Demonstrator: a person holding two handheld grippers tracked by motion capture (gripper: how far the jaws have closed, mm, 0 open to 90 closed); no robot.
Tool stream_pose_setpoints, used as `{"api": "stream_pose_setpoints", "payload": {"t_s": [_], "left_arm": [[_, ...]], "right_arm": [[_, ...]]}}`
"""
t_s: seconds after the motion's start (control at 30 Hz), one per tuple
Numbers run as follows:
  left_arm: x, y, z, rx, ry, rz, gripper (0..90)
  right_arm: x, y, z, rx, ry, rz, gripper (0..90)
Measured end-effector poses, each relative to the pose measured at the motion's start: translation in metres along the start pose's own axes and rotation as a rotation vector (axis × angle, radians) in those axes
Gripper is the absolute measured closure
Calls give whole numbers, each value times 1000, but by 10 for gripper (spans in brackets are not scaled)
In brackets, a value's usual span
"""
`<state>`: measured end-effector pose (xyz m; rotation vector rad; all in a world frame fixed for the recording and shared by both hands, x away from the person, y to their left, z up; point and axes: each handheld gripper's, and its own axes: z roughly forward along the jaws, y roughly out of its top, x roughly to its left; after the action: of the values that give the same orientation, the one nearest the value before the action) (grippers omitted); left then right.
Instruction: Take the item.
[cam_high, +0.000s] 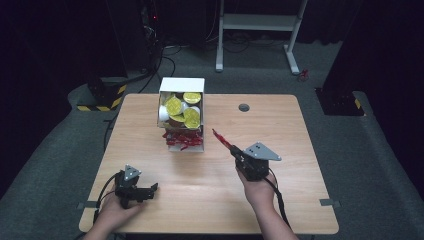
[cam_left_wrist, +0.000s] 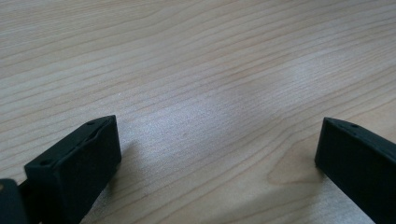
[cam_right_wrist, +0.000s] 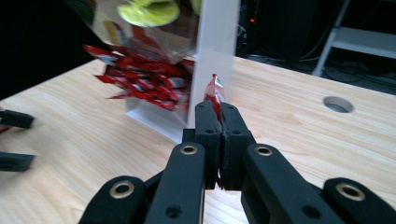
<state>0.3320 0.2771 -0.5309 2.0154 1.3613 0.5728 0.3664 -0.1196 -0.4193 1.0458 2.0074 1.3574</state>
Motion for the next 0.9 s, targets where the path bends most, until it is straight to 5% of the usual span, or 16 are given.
{"api": "stream_pose_setpoints", "payload": {"t_s": [0.37,0.9], "left_arm": [[0,0,0,0,0,0,6],[0,0,0,0,0,0,6]], "right_arm": [[-28,-13,5,34,-73,46,888],[-48,-5,12,51,-144,46,887]]}}
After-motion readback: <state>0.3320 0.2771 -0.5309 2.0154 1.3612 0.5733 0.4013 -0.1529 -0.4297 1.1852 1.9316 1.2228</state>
